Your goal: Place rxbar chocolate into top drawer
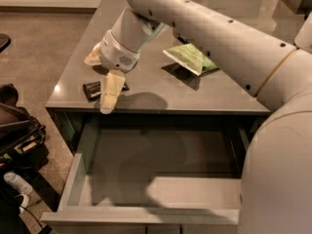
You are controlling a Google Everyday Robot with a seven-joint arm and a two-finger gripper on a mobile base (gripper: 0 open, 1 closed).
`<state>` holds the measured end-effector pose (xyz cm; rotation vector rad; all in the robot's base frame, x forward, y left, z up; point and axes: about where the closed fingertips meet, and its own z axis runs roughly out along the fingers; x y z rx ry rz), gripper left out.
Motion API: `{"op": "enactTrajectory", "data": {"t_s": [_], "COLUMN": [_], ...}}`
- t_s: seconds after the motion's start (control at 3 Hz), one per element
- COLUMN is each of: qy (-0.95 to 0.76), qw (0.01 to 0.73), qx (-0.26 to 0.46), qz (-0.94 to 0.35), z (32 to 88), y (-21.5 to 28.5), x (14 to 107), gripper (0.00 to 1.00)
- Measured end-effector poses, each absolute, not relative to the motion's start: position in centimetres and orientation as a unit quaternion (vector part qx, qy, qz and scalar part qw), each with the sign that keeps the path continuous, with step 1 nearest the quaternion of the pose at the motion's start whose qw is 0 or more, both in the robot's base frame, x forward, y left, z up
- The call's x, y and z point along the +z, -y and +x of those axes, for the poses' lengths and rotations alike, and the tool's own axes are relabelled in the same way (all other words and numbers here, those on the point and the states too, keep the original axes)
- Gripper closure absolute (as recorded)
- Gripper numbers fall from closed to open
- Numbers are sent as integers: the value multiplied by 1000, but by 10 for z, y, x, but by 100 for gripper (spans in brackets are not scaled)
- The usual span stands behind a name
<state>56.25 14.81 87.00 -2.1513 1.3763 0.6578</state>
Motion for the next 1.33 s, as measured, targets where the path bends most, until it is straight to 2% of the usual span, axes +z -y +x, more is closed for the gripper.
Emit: {"op": "enactTrajectory", "data": {"t_s": [0.33,1.0,1.33], "qy": [-505,-550,-544], "qw": [249,213,198], "qx": [243,214,225], "qz": [-790,-779,-784], "z": [563,583,583], "y": [-149,-115,-124], "x": [869,837,827], "gripper": [0,0,0]}}
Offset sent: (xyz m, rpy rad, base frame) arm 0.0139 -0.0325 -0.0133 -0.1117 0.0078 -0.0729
